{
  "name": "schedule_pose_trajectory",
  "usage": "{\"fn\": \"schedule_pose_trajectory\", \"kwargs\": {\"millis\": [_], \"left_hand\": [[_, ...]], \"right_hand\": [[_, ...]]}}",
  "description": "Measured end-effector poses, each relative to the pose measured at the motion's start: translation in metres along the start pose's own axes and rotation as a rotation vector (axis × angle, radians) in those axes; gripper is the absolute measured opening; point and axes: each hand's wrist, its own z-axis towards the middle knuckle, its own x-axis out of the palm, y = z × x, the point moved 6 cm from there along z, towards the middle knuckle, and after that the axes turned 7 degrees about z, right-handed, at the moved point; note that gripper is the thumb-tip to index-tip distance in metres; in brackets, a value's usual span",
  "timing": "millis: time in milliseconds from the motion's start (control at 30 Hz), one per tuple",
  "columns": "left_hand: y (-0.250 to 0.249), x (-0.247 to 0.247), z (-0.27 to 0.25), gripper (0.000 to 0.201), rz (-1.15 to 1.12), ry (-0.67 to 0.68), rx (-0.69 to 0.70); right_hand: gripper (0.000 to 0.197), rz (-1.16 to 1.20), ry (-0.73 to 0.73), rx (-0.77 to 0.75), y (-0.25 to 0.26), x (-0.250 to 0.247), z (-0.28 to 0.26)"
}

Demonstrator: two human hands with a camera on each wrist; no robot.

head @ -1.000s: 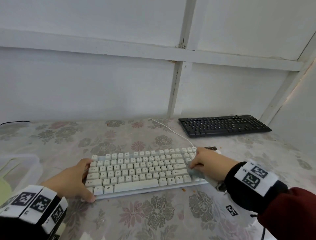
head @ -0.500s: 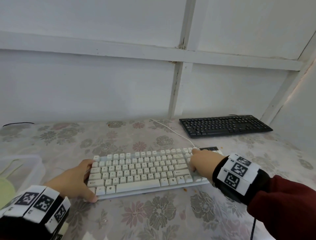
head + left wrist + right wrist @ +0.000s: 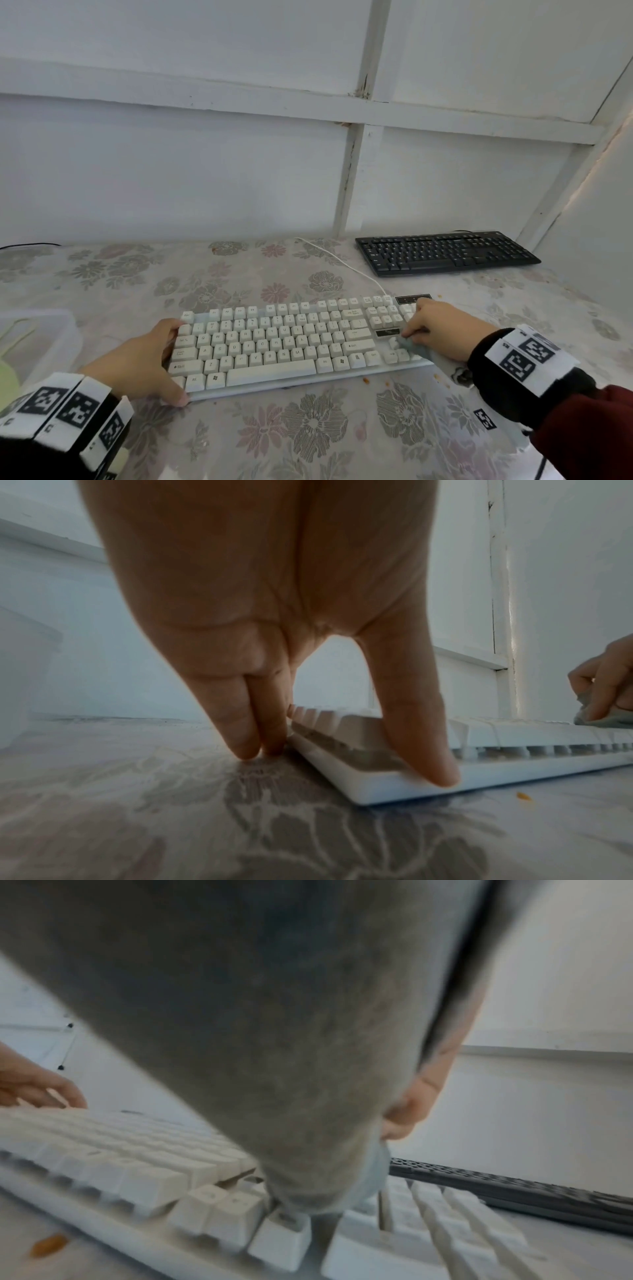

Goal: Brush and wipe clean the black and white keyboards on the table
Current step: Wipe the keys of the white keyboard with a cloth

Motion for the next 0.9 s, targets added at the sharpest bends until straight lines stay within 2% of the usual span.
{"fn": "schedule_pose_trajectory", "kwargs": {"millis": [100,267,433,567,633,733,900], "left_hand": [[0.001,0.001,0.0,0.116,0.0,-0.001,-0.009],[-0.002,0.0,0.0,0.116,0.032,-0.006,-0.016],[-0.001,-0.001,-0.001,0.128,0.02,0.001,-0.009],[-0.001,-0.001,0.001,0.121,0.004,0.013,0.006],[0.0,-0.001,0.001,0.119,0.023,0.012,-0.002],[0.001,0.0,0.002,0.12,0.038,0.007,-0.006],[-0.001,-0.002,0.002,0.124,0.055,0.004,0.002]], "right_hand": [[0.024,0.032,-0.032,0.033,-0.002,-0.002,-0.001],[0.024,-0.058,0.05,0.083,0.006,0.007,0.0],[0.022,-0.276,0.126,0.154,0.011,0.008,0.002],[0.017,-0.415,0.124,0.159,0.023,0.008,0.002],[0.012,-0.406,0.09,0.178,0.017,0.004,0.0],[0.03,-0.321,0.05,0.218,-0.004,-0.011,-0.008],[0.031,-0.065,-0.059,0.083,-0.025,-0.021,-0.016]]}}
